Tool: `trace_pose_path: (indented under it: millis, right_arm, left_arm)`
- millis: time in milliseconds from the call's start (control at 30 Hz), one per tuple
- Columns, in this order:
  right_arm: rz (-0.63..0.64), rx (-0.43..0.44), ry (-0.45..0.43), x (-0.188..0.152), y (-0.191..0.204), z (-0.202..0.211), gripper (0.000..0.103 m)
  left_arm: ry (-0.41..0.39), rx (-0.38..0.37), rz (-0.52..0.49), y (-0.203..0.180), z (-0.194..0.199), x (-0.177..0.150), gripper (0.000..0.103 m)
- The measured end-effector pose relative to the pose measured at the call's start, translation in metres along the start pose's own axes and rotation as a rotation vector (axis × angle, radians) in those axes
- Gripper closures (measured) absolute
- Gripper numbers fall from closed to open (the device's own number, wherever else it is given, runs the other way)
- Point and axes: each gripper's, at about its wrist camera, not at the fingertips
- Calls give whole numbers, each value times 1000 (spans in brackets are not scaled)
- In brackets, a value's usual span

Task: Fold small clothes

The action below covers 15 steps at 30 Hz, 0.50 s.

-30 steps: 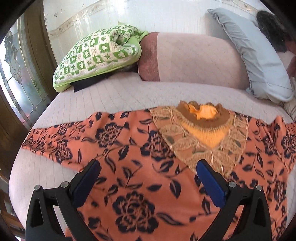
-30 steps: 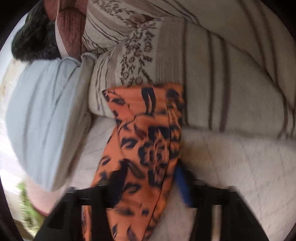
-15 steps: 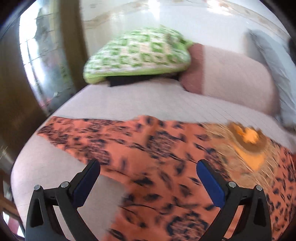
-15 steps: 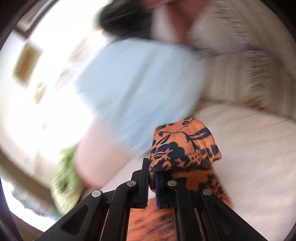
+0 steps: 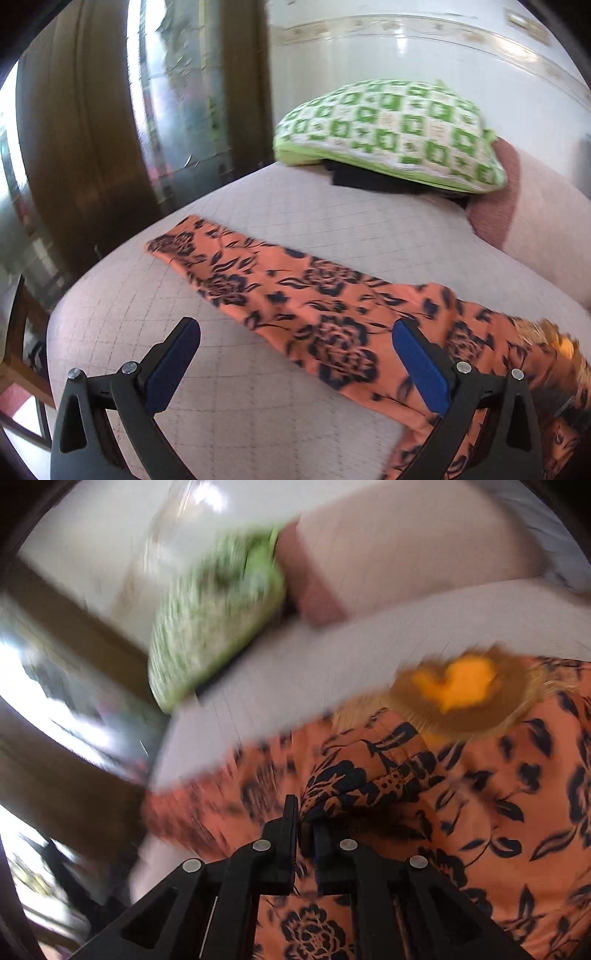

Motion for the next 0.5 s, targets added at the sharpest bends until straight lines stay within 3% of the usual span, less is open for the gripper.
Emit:
trace_pose_path:
  millis: [67,133,333,433,500]
  right_arm:
    - [115,-54,67,-16,23,-22,63]
    - [221,-55,43,-26,37,-21,48]
    - [475,-53,-152,-35,25,43,41]
    - [425,-66,-203,-35,-12,76,41]
    - [354,-119,-242,-36,-36,91,41]
  left_arm:
    - [8,7,32,11,-4,3,0]
    - [17,11,61,18,-9,7,0]
    - [23,-14,87,17,-11,10,0]
    - [11,-71,52,1,-7,8,0]
    - [13,-115,5,-16,-5,4,0]
Point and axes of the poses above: each gripper's, at about its wrist camera, not at the fingertips, and z roughly against the way its jaws point, y to its left, x to its top, and after that the axes turned 6 degrees about -x, right-handed
